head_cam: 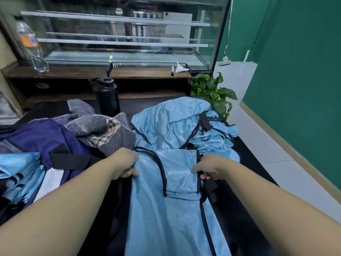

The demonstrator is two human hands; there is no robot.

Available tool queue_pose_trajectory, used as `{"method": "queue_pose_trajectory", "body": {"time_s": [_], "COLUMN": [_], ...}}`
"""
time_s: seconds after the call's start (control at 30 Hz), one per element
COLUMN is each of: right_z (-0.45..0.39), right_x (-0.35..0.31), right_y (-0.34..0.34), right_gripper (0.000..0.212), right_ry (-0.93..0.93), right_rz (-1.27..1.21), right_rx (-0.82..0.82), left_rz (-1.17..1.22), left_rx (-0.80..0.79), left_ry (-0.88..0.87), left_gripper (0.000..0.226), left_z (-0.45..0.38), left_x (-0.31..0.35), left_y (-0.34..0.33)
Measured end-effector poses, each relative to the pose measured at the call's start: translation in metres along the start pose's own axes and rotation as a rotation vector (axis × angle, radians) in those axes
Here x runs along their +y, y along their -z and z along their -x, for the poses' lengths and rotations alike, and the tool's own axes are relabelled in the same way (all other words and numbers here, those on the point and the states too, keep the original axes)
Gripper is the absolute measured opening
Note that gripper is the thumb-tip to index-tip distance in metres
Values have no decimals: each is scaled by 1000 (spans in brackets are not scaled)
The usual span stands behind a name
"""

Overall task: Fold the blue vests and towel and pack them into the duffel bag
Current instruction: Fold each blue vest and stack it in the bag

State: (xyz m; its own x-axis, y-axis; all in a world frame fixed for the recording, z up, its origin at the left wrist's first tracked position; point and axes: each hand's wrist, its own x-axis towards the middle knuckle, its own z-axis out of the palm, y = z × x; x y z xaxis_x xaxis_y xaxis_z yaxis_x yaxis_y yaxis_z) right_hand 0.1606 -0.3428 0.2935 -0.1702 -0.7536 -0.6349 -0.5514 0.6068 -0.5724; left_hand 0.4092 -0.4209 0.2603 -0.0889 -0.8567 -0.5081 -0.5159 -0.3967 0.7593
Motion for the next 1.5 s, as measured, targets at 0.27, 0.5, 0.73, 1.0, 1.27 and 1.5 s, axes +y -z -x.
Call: {"method": "queue_pose_trajectory", "body": {"time_s": [0.27,0.5,0.73,1.0,1.27,1.5], "right_z": [-9,-2,31,72,88,120], "right_x": [4,-2,14,87,125,126], "right_y": [6,8,4,-14,-31,-45], "right_gripper": [33,33,15,29,46,15], "right_ry": [-27,63,516,877,766,705], "right_rz": [-116,-264,-69,336,536,458], "right_rx": [-53,92,343,321,251,397], "left_rz": [299,287,57,-625,-982,-865], "left_rx": [-41,27,212,-14,-60,-115], "left_ry": [64,-110,-520,-803,-687,-840], "left_gripper": [46,30,16,40,55,51], "left_z": [25,32,56,121,147,172], "left_x": [11,8,-14,-69,-95,-71], "left_y": [-15,-11,-1,-2,-28,-83]}}
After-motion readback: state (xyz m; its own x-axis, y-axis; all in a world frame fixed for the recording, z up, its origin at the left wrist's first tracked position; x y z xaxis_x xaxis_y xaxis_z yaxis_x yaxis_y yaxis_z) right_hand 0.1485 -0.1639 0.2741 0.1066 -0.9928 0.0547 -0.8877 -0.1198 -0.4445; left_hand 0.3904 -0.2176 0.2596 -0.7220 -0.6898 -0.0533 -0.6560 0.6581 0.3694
